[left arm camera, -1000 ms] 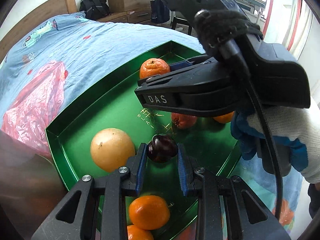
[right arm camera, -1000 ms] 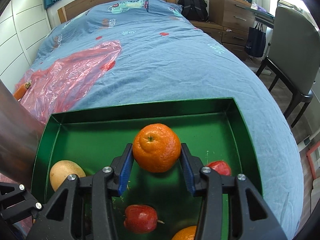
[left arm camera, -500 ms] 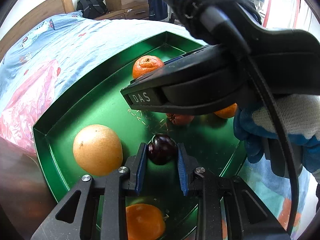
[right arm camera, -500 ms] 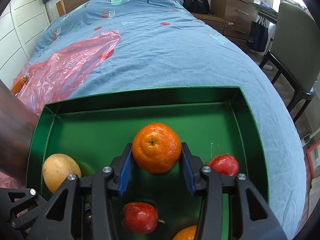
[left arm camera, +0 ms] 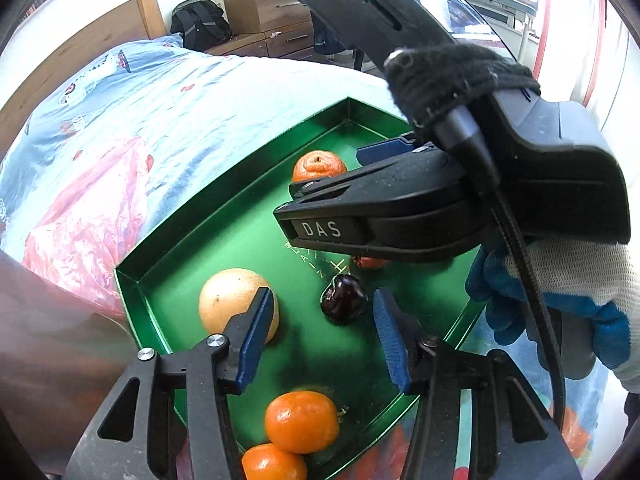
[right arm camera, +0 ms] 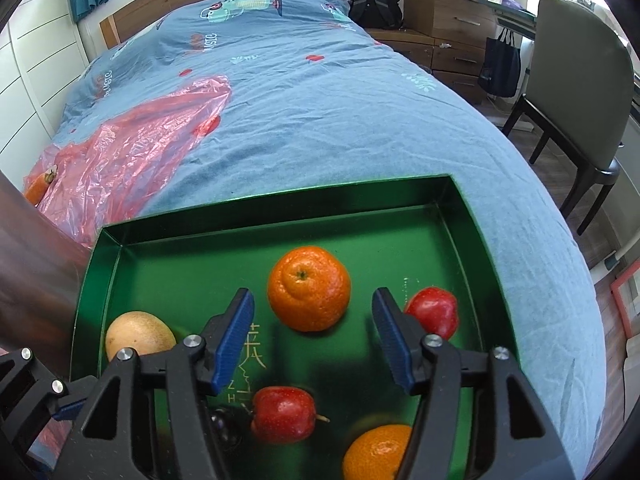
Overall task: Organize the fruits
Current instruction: 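Open the left tool to drop the dark plum while the right tool releases the tangerine, then move both open tools back toward the last fruits on the bed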
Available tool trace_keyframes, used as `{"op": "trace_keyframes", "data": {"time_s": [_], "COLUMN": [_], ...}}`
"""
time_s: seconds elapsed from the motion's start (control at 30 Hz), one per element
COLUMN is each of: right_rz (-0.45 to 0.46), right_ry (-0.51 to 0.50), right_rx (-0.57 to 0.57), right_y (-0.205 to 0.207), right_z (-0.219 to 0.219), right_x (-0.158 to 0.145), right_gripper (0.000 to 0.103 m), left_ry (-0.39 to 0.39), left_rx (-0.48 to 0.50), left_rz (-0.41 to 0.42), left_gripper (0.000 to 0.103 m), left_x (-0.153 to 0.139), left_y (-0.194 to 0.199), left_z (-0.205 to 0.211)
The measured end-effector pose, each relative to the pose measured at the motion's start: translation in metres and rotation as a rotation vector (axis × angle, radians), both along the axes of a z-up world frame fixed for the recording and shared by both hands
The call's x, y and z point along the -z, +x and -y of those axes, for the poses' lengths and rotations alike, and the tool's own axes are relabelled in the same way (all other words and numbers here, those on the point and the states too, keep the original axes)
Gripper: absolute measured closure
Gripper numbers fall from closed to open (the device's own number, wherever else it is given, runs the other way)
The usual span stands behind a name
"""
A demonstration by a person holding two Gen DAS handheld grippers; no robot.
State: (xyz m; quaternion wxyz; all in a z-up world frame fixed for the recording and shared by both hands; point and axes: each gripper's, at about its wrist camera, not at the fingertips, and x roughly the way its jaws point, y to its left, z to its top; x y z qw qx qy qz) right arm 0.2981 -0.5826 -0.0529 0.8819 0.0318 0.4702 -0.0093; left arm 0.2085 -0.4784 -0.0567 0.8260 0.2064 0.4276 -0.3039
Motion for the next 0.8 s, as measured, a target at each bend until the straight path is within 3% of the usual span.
{"op": "trace_keyframes", "data": {"time_s": [0.4, 0.8], "right_rz": [0.152, 0.227], "right_ry": [0.013, 0.055], "right_rx": [0.048, 0.029], "right_y": [-0.075, -0.165], "right_z": [-0.009, -0.049], "right_x": [-0.086, -0.123], "right_gripper": [0.028, 0.024], "left_ry": [-0.075, -0.121], "left_rx": [-0.012, -0.082], "left_rz": [0.059, 0.119], "left_gripper": [0.050, 0.047], "left_x": [-0.074, -0.122], "left_y": [-0.051, -0.110], "left_z": [-0.031, -0.117]}}
